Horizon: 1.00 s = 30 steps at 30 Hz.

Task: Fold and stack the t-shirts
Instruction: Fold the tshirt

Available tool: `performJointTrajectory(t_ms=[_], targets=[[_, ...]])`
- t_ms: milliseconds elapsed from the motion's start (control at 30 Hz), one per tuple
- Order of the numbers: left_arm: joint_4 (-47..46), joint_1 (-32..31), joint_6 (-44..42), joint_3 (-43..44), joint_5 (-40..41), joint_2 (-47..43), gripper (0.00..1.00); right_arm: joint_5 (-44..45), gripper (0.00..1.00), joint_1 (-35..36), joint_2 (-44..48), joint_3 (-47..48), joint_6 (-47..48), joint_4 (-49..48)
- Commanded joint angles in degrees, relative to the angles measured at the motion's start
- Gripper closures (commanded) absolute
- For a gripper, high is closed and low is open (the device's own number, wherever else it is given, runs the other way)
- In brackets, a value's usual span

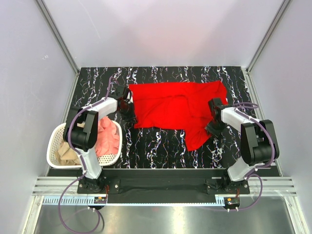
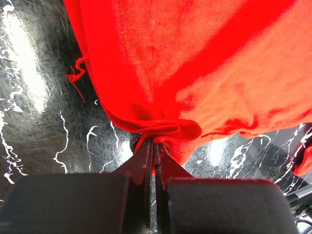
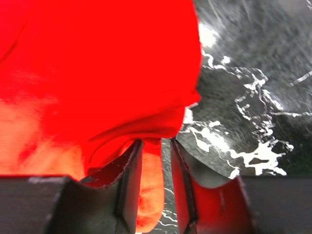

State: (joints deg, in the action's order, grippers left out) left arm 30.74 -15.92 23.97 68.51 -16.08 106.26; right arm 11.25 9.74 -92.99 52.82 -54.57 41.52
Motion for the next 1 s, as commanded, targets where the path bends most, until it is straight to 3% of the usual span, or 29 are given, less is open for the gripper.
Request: performJointTrajectory(t_ms=[0,167,300,567,733,967], targets=[[-0.77,-0.25,-0.32,2.15,-0.62,0.35,1.00,1.33,0.66,0.02,-3.33,1.41,1.74,-3.28],[-0.77,-0.25,-0.06,2.15,-0.62,0.44,1.00,-0.52,0.80,-0.07,-5.88,2.82,2.10,-4.43],[-0.68,-0.25,-0.06,1.80,-0.36,-0.17,1.00,-1.14,1.00,-0.07,-5.89,3.52,2.62,-4.17],[-0.68,-0.25,0.47,-1.36,-0.71,-4.47,1.00,-0.34,1.00,-0.07,1.83,6.25,2.01,11.38],[-0.42,-0.34,3.01,-7.07,0.60,-10.27,1.00,-0.87,1.00,-0.07,14.13,3.44,0.34,20.95],[0.19,-0.42,5.74,-12.08,3.59,-16.78,1.00,-2.11,1.00,0.02,26.97,0.27,0.42,27.03]])
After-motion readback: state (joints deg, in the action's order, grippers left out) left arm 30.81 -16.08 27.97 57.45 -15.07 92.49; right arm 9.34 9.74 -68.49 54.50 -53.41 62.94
